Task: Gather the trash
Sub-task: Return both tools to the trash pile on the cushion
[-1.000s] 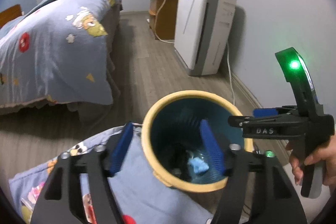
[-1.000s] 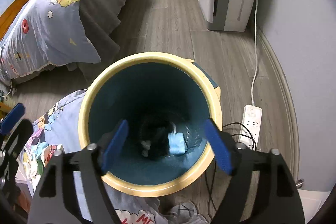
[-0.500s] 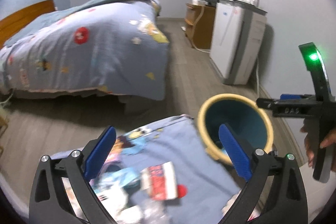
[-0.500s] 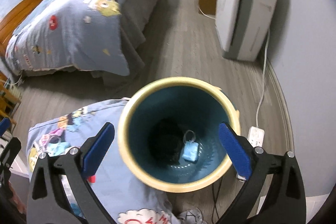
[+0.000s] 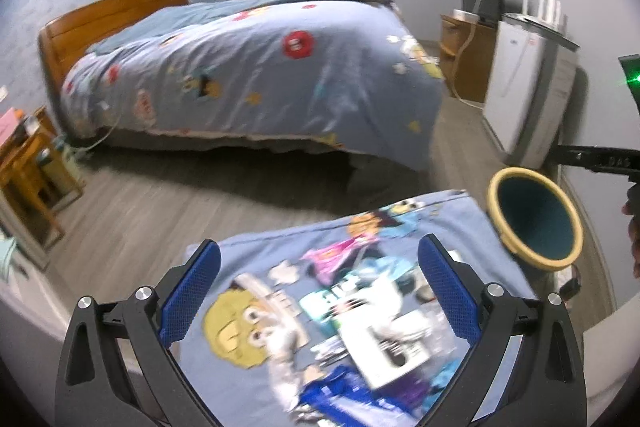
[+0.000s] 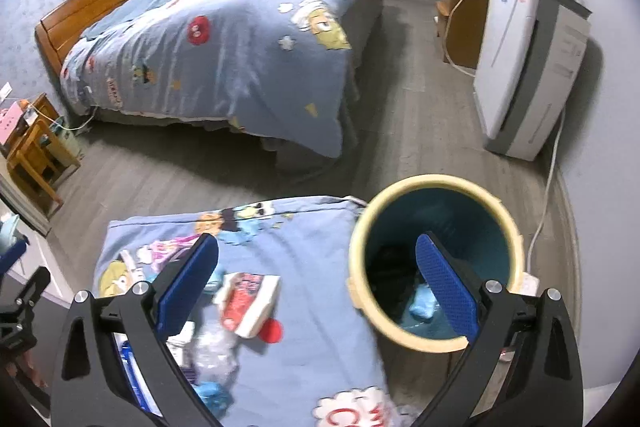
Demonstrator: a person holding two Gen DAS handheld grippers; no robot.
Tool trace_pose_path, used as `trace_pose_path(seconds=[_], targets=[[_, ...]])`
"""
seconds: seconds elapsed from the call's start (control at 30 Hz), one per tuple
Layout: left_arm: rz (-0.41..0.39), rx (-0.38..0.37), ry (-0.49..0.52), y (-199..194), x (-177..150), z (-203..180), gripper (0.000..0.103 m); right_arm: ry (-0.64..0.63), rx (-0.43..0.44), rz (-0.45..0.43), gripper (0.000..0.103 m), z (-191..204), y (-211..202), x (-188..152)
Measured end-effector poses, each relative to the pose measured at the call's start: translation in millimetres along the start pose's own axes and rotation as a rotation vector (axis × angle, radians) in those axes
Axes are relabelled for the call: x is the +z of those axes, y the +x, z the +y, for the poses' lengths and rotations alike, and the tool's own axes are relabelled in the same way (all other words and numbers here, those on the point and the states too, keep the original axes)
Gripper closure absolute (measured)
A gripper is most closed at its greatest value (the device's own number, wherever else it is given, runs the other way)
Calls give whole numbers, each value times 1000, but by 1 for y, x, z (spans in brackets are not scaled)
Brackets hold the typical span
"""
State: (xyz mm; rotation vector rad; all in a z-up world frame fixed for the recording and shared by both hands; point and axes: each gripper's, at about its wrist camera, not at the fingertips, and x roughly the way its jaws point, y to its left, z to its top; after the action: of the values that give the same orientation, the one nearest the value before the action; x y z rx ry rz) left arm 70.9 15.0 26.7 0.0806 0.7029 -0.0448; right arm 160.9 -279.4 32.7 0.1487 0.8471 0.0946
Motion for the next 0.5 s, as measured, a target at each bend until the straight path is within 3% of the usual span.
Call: trace_pose_path(seconds=[0.23,0.5], targets=[[32,53,-93,10,-23,46,5,-11,-12,11,6,37,8,-10],[70,170,-119,30,-38,70,5,-98,-1,117,6,83,48,-37]])
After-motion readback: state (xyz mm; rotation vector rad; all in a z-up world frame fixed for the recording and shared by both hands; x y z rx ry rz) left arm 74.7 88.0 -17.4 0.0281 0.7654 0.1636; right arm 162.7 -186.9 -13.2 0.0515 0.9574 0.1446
